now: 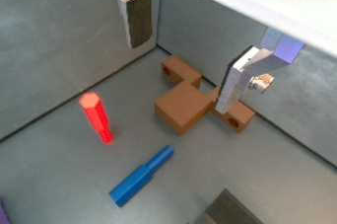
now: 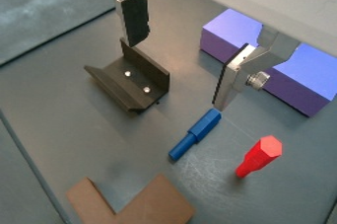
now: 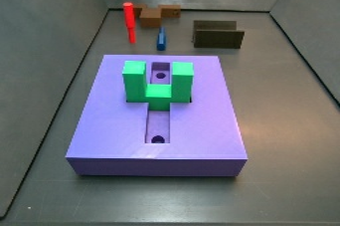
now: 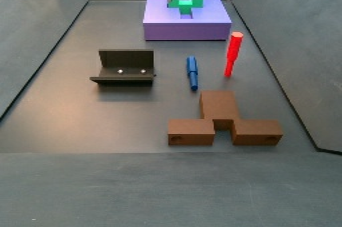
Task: Pick up the brown object. Move up. Place the brown object on the fixture. Regrasp the brown object. Move to above the board. Insert the brown object.
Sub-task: Pick up the brown object.
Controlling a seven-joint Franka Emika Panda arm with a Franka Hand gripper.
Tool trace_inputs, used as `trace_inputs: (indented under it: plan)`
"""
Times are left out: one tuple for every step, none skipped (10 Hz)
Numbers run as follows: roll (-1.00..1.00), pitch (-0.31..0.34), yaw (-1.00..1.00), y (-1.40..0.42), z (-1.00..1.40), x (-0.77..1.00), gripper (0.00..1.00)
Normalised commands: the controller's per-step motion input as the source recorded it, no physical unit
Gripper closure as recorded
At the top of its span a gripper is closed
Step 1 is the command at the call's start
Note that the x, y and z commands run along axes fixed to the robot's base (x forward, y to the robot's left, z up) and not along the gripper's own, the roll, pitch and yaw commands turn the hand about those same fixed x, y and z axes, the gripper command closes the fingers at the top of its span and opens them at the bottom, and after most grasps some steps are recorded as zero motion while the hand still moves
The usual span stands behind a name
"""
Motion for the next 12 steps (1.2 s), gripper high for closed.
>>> trace_inputs:
  plan:
    - [-0.01,0.0,0.0,0.0,0.0,0.0,0.0]
    - [-0.04,0.0,0.0,0.0,-0.05,0.0,0.0]
    - [-0.06,-0.027,0.0,-0.01,-0.18,0.0,0.0]
    - [-0.06,-0.02,0.0,-0.05,-0.21,0.0,0.0]
    - [-0.07,-0.017,-0.04,0.13,-0.25,0.0,0.0]
    - [-0.23,-0.106,-0.09,0.6,-0.45,-0.17,0.0]
    - [-0.12,-0.099,-0.12,0.54,-0.65,-0.2,0.0]
    - [-0.05,-0.094,-0.21,0.27,-0.96,-0.23,0.0]
    - [0.0,-0.064,-0.24,0.14,-1.0,-0.29,0.0]
    - [0.0,-0.06,-0.22,0.1,-1.0,-0.25,0.0]
    - [0.0,-0.027,-0.21,0.15,-1.0,-0.15,0.0]
    - [0.0,0.0,-0.16,0.34,-1.0,-0.16,0.0]
